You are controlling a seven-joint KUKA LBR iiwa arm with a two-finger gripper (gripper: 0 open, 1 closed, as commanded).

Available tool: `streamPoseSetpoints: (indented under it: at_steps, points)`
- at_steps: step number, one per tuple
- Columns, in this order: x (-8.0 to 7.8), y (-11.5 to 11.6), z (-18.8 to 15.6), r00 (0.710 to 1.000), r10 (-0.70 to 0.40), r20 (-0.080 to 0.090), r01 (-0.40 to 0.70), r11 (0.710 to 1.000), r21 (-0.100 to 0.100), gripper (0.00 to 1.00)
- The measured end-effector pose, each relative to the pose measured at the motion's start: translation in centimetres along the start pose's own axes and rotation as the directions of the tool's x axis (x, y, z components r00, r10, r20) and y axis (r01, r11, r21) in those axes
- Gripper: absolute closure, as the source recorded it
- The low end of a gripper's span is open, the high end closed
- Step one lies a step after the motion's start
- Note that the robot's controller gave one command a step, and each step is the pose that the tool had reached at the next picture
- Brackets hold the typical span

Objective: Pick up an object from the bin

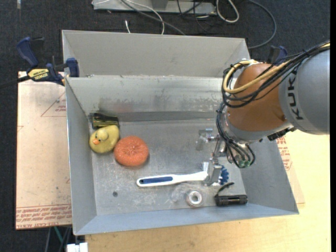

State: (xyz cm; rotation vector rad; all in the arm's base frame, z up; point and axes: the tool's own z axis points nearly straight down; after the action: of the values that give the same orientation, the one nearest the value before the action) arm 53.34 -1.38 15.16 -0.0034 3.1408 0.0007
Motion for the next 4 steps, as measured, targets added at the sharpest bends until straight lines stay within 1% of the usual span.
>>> streamPoseSetpoints:
  at_steps: [1,2,3,4]
  points:
    - [0.0,0.0,0.0,1.000,0.000,0.000,0.000,1.000,0.000,0.00]
    - [-0.9,-1.8,8.0,0.997,-0.076,-0.006,0.076,0.997,-0.001,0.00]
    - [-0.9,-0.8,7.7,0.996,-0.091,0.006,0.091,0.996,0.001,0.00]
    - [3.4,-3.9,7.6,0.985,-0.171,0.004,0.171,0.985,0.002,0.00]
